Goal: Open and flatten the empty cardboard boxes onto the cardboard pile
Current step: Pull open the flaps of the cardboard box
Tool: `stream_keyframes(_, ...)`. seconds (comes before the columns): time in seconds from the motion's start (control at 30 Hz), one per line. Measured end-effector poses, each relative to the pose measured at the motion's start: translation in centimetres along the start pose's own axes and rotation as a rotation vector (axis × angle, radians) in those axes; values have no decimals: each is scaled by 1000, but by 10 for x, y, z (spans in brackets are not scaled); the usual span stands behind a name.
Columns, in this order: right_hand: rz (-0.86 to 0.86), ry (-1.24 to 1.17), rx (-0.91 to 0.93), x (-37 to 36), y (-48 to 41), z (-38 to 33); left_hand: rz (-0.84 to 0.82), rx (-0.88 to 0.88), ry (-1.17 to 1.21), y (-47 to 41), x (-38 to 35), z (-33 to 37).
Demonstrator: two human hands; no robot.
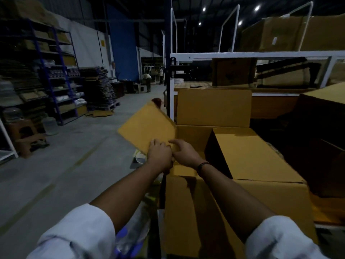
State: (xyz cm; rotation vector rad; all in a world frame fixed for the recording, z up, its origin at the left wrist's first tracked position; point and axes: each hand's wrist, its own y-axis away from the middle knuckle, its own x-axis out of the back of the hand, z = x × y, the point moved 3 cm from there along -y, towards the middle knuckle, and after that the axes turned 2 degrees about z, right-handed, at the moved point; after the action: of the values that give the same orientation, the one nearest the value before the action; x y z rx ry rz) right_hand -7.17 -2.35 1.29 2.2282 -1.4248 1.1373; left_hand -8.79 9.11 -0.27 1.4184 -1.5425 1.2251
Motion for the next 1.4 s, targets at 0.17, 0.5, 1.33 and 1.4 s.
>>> stream_keyframes(0.17, -83, 98, -91, -45, -17, 9, -167, -27, 224, -7, -36, -13)
stream_keyframes(0.5, 47, 195, -491, -4, 12, 90, -21, -140, 93, -26, -29, 55)
stream_keyframes(1.33, 190, 889, -473, 235, 126, 207, -119, -304, 837, -11, 68, 307)
stream_keyframes(1.4, 151, 857, -515, 239, 133, 228, -159, -328, 809, -8, 62, 315)
